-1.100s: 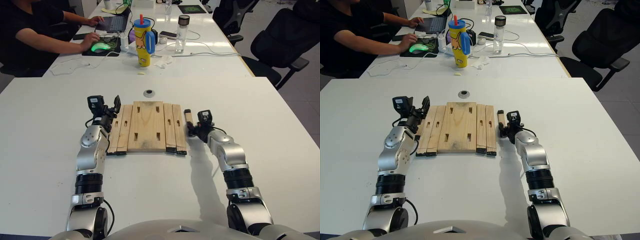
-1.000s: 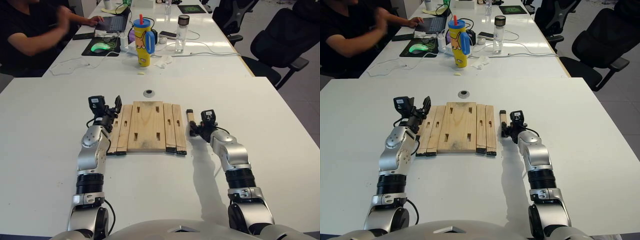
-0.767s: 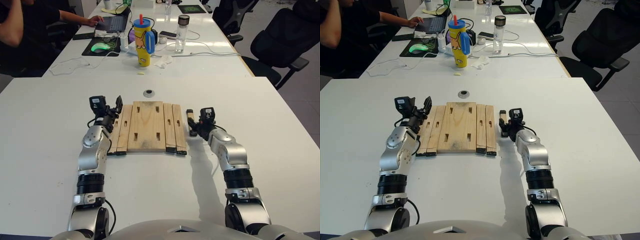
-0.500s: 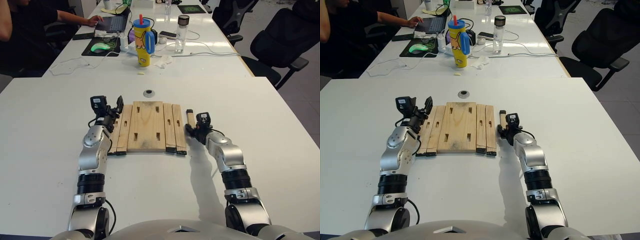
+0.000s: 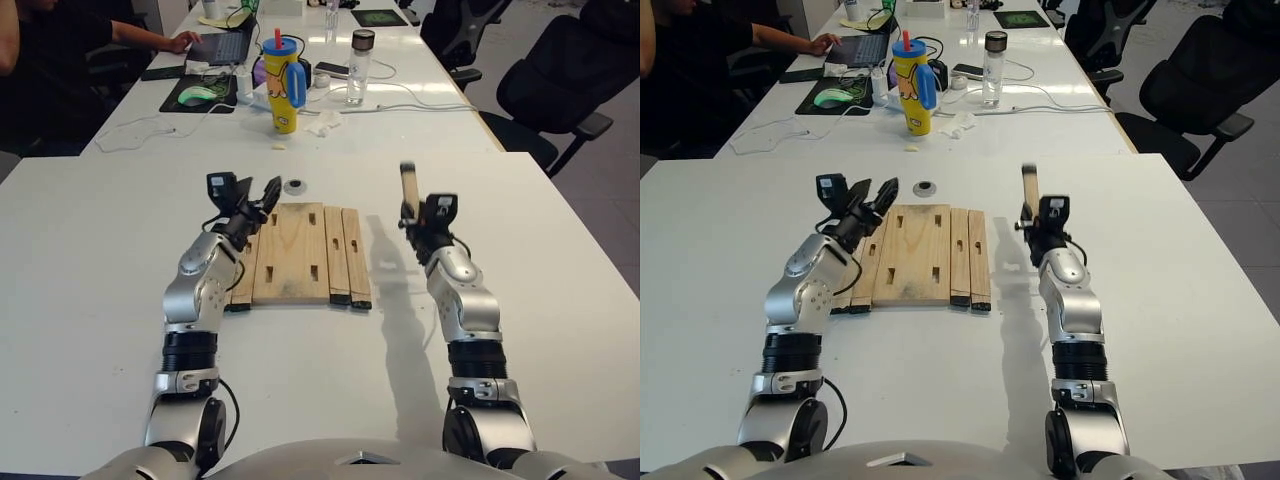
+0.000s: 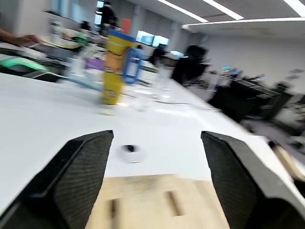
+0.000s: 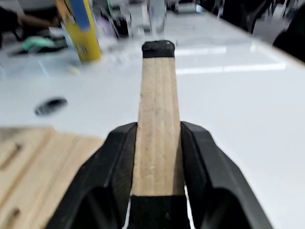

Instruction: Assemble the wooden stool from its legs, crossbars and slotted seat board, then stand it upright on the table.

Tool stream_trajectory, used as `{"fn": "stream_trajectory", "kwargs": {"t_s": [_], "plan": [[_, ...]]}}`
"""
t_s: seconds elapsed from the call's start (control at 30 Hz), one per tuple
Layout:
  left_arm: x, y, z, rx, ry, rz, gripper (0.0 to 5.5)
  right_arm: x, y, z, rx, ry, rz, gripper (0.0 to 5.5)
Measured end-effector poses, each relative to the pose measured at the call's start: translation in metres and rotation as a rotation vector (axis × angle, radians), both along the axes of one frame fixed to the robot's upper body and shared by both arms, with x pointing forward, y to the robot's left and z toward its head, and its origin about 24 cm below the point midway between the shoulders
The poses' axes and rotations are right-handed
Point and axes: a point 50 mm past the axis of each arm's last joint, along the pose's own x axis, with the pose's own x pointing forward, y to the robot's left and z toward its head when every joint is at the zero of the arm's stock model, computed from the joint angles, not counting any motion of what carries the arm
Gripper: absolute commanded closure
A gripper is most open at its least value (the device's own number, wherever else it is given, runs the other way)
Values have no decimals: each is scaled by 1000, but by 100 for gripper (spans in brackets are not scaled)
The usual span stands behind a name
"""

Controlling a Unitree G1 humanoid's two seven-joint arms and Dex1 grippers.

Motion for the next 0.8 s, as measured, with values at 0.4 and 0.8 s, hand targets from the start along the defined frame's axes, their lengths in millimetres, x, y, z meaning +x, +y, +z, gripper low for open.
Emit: {"fn": "stream_trajectory", "kwargs": {"t_s": [0.4,0.8], "plan": [[-8,-15,59,-573,87,-476,205,-33,58,22,-61,-304,509,420],[-4,-10,61,-541,90,-447,205,-36,57,21,-85,-324,511,420]]}}
